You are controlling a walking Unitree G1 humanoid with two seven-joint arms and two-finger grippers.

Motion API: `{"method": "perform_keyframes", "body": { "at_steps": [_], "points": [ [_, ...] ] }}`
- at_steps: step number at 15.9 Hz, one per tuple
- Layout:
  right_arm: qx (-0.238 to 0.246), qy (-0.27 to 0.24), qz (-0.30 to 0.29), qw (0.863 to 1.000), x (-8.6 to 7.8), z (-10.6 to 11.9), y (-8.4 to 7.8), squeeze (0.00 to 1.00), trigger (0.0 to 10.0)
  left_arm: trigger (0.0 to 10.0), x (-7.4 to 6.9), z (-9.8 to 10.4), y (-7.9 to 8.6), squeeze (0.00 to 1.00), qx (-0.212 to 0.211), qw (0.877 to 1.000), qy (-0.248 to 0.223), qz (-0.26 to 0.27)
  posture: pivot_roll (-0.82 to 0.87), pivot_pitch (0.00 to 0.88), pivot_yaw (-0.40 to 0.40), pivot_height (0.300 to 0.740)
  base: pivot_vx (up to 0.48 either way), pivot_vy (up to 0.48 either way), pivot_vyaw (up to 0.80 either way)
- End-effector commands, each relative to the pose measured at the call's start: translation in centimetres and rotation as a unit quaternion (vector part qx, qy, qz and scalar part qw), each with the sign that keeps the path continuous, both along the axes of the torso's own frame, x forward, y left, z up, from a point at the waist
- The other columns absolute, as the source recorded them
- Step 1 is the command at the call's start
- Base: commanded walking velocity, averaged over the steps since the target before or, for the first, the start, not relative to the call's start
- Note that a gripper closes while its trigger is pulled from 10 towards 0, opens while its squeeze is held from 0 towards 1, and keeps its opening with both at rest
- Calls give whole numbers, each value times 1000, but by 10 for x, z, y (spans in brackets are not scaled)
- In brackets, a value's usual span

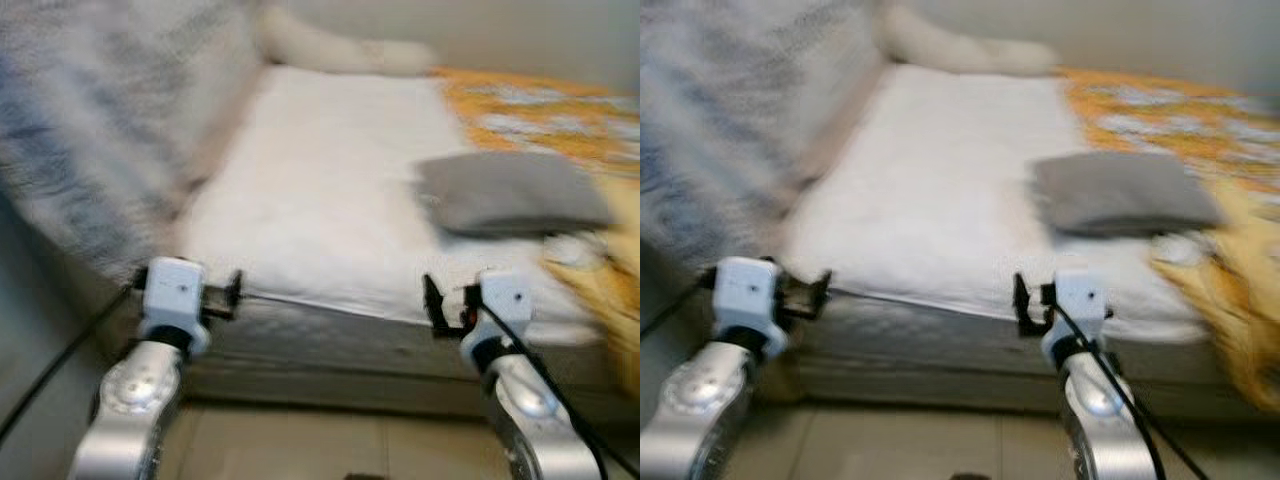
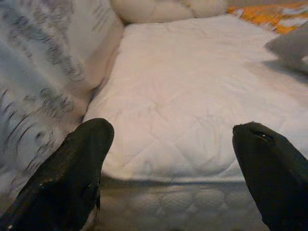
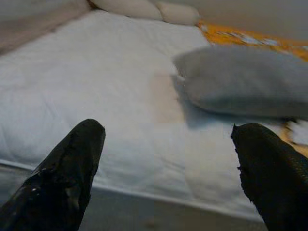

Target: Clean up the room

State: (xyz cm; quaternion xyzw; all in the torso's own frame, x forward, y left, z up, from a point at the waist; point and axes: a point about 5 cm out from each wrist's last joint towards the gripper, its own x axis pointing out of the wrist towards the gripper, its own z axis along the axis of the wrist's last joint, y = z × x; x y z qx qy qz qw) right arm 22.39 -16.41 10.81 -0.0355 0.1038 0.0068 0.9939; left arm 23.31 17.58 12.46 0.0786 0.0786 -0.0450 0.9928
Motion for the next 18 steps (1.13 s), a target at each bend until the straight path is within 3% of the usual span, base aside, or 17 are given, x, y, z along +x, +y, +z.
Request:
{"method": "perform_keyframes", "body": {
  "at_steps": [1, 5, 10, 14, 18],
  "points": [
    [0, -7, 2, 1000, 2, 8, -1, 0, 10000, 10000, 2, 3, -8, 0, -10, 1000, -9, -18, -96, 0, -51, 740, 319, 0, -775],
    [5, 15, 6, 1000, 8, 4, -3, 0, 10000, 10000, 5, 4, -15, 0, -7, 999, -8, -42, -88, 0, -49, 740, 367, 0, -158],
    [24, 30, -8, 999, 0, -2, -4, 0, 10000, 10000, 7, 4, -15, 0, -4, 998, -7, -54, -97, 0, -37, 740, 461, 0, -83],
    [16, 23, -7, 1000, 3, -1, -6, 0, 10000, 10000, 8, 3, -18, 0, -4, 998, -4, -63, -100, 0, -26, 740, 465, 0, -672],
    [11, 16, 22, 1000, 11, 0, -4, 0, 10000, 10000, 8, 2, -17, 0, -3, 998, -3, -62, -101, 0, -29, 740, 463, 0, 0]
  ]
}}
